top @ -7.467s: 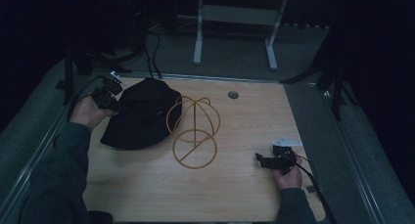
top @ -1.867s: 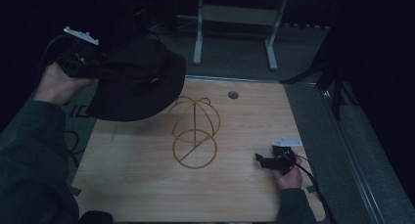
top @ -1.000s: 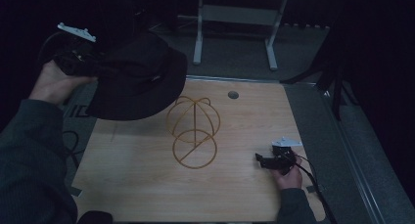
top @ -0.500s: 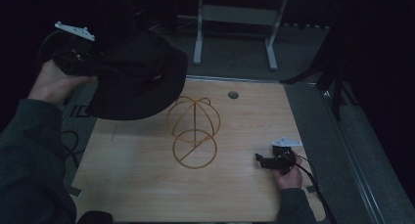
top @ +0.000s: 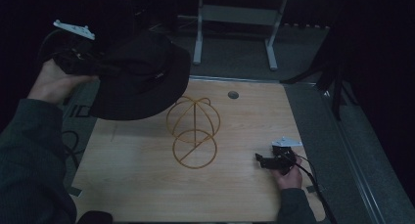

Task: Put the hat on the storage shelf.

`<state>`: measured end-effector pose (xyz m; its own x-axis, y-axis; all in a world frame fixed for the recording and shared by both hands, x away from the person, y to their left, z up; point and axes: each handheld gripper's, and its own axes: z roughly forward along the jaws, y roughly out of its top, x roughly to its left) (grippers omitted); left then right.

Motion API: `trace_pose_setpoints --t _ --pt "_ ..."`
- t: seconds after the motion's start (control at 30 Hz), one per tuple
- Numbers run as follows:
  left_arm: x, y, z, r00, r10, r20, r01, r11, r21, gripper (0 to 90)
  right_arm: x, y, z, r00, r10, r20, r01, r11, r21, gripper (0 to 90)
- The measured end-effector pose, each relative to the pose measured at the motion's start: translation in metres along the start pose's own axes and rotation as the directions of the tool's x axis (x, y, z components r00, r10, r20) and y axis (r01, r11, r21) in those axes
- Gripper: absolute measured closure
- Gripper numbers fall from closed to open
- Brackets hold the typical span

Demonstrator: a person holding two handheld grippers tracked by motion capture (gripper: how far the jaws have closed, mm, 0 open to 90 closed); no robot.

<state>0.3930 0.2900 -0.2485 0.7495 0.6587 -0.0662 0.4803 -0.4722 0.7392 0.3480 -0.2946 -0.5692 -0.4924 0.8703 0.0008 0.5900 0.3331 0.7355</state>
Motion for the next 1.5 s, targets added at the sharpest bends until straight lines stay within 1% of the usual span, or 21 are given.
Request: trace_pose_setpoints --t 0.2,0.5,0.67,0.83,0.9,1.23,1.5 --pt "-0.004 0.004 0.0 0.9998 0.011 0.014 -0.011 0.9999 -0.008 87.8 0.0 0.0 0.0 1.0 0.0 0.0 0.0 1.0 0.0 15.4" --pt "-0.014 0.014 -0.001 0.9979 0.052 0.039 -0.051 0.9986 -0.015 87.9 0.0 0.0 0.0 1.0 -0.002 0.0 0.002 1.0 0.0 15.3" --pt "-0.02 0.018 0.001 0.9965 0.066 0.051 -0.065 0.9978 -0.015 87.9 0.0 0.0 0.0 1.0 -0.002 0.0 0.002 1.0 0.0 15.3" --pt "-0.025 0.021 0.003 0.9939 0.086 0.068 -0.085 0.9962 -0.021 87.9 0.0 0.0 0.0 1.0 -0.001 0.0 0.001 1.0 0.0 15.3" --pt "-0.027 0.022 0.004 0.9931 0.089 0.077 -0.087 0.9959 -0.026 87.9 0.0 0.0 0.0 1.0 -0.002 0.0 0.002 1.0 0.0 15.3" --pt "-0.035 0.027 0.006 0.9899 0.113 0.086 -0.111 0.9935 -0.023 87.9 0.0 0.0 0.0 1.0 -0.002 0.0 0.002 1.0 0.0 15.3" --pt "-0.041 0.031 0.01 0.9859 0.13 0.105 -0.129 0.9915 -0.021 87.9 0.0 0.0 0.0 1.0 -0.004 -0.001 0.004 1.0 0.001 15.3"
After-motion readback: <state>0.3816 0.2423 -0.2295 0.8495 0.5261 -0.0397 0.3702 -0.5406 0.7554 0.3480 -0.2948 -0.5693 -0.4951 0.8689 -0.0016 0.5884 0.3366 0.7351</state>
